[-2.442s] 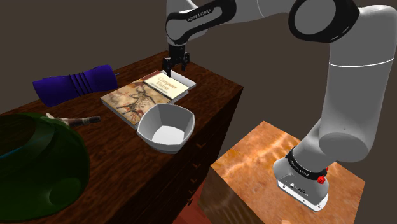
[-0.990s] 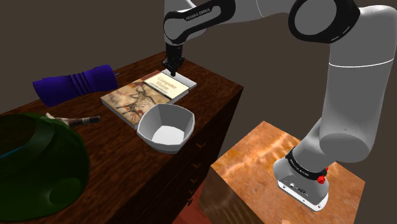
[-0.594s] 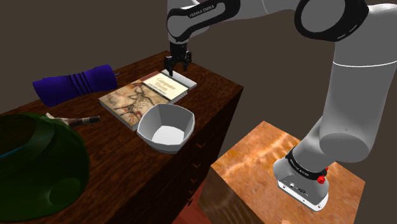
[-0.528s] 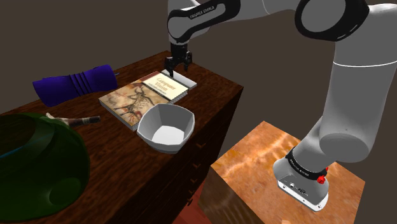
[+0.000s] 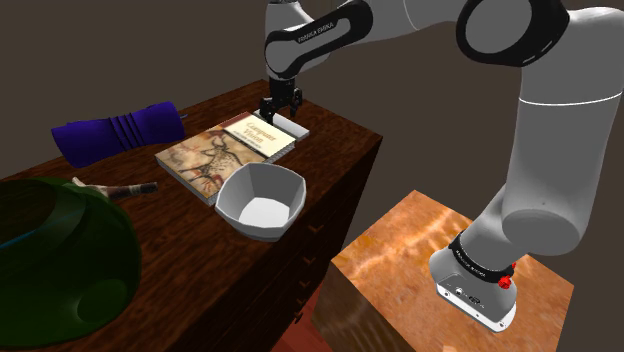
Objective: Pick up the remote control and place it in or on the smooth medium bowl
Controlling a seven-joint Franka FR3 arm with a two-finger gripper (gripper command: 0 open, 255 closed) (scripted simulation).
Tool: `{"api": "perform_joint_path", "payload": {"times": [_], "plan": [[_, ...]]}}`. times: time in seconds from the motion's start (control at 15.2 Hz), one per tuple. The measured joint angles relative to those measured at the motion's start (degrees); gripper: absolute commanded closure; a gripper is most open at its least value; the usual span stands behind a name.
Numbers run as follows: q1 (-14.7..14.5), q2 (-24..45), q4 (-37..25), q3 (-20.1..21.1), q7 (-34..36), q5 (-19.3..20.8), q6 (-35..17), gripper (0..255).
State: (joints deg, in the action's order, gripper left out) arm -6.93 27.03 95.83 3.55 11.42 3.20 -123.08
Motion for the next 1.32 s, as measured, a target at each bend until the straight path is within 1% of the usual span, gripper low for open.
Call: {"api": "perform_joint_path", "payload": {"times": [0.26,0.33,0.99,1.32], "plan": [[0.0,0.0,0.1,0.0,-0.1,0.0,-0.2,0],[0.0,0.1,0.1,0.0,-0.1,0.0,-0.2,255],[0.0,0.2,0.2,0.1,-0.2,0.0,-0.2,255],[-0.1,-1.0,-0.6,0.2,-0.1,-0.2,2.1,255]]}}
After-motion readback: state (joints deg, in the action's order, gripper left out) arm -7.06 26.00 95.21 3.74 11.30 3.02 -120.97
